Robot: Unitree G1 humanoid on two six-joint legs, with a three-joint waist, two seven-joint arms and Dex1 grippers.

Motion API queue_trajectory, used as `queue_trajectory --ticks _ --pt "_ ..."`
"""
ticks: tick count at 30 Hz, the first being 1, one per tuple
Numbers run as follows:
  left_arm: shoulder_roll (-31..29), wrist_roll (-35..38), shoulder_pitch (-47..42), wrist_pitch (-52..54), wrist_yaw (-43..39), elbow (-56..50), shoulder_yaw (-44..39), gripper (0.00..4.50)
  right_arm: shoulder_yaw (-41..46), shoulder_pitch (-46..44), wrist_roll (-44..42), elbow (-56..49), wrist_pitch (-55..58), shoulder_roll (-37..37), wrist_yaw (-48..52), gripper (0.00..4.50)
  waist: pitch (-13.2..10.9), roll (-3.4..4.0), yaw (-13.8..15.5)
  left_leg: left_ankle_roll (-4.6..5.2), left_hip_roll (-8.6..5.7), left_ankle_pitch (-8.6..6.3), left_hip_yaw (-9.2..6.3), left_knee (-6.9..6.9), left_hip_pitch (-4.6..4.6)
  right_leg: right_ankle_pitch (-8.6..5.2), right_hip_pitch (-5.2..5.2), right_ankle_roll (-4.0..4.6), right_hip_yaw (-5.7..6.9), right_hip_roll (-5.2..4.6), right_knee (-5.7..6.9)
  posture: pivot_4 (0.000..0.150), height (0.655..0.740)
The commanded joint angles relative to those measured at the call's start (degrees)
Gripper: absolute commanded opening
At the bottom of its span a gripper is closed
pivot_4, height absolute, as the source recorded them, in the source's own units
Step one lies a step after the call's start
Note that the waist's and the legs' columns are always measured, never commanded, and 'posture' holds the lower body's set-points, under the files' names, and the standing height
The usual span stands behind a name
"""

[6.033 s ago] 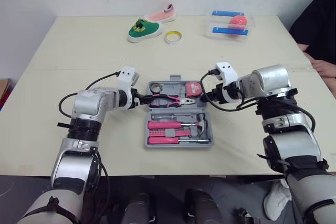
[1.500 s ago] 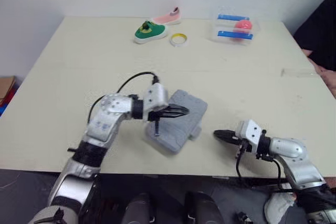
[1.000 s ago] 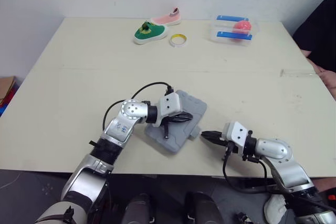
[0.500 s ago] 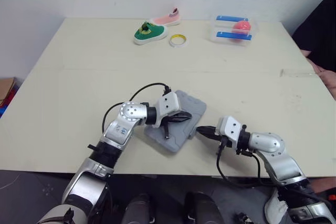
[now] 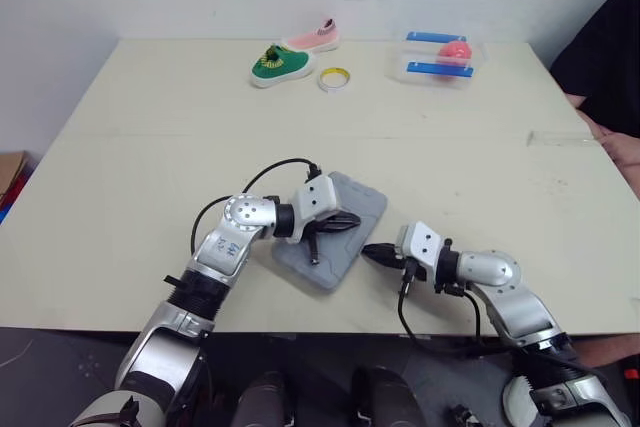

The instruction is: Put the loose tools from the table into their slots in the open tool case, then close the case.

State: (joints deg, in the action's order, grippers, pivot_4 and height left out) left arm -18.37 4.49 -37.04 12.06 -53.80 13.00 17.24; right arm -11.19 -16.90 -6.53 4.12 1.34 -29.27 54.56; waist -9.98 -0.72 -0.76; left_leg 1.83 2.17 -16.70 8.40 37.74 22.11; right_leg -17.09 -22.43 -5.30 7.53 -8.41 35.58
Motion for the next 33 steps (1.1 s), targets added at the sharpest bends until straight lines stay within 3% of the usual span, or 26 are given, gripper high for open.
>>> queue_trajectory --ticks 1,7,13,20,23,26,33 --pt "-0.41 -2.41 3.06 3.02 -1.57 4.74 3.72 0.04 -2.38 -2.13 -0.11 -0.88 -0.4 3.22 -0.08 0.0 0.03 -0.03 -0.41 -0.01 0.03 -0.01 0.0 -0.01 -0.01 -0.01 0.0 0.03 -0.01 0.02 0.0 0.15 0.74" --pt "-0.46 -2.58 3.21 2.62 -1.42 5.29 3.25 0.04 -2.23 -2.58 0.75 -1.17 -1.69 2.8 1.0 0.0 0.06 0.01 -1.13 -0.17 0.2 -0.01 0.01 -0.06 -0.06 -0.07 0.0 0.13 -0.03 0.18 0.05 0.15 0.74" --pt "-1.38 0.51 4.58 -0.81 -1.28 2.87 -1.28 0.04 2.3 -0.9 -1.03 -1.82 -4.4 -2.49 3.23 0.0 0.06 0.07 -0.86 -0.25 0.41 -0.06 0.01 -0.07 -0.06 -0.13 -0.03 0.25 -0.04 0.39 0.05 0.15 0.74" --pt "-3.0 10.34 8.21 -5.59 -2.32 -6.29 -12.11 0.04 8.21 2.62 -4.57 -0.81 -8.68 -9.67 6.94 0.0 -0.17 0.11 -0.83 -0.28 0.42 -0.04 0.02 -0.07 0.06 -0.13 -0.13 0.27 -0.05 0.38 0.01 0.15 0.74" --pt "-7.1 14.54 10.49 -4.99 -0.8 -10.57 -20.12 0.04 14.33 3.26 -9.83 1.22 -4.92 -14.16 10.17 0.0 -0.5 0.06 -0.75 -0.27 0.42 -0.04 0.01 -0.07 0.09 -0.13 -0.15 0.28 -0.03 0.38 0.02 0.15 0.74" --pt "-13.45 17.22 14.96 -1.12 -0.38 -14.01 -26.67 0.77 19.33 2.71 -12.23 4.09 -6.22 -17.24 11.32 0.9 -0.65 0.04 -0.92 -0.29 0.41 -0.03 0.01 -0.08 0.15 -0.13 -0.19 0.28 -0.04 0.36 -0.03 0.15 0.74" --pt "-24.26 15.72 28.14 0.71 3.88 -14.62 -39.31 3.9 24.75 1.16 -11.5 9.66 -11.25 -21.19 11.52 4.4 -0.74 0.02 -0.8 -0.33 0.38 -0.04 0.11 -0.36 0.12 -0.13 -0.24 0.28 0.0 0.38 -0.22 0.15 0.74"
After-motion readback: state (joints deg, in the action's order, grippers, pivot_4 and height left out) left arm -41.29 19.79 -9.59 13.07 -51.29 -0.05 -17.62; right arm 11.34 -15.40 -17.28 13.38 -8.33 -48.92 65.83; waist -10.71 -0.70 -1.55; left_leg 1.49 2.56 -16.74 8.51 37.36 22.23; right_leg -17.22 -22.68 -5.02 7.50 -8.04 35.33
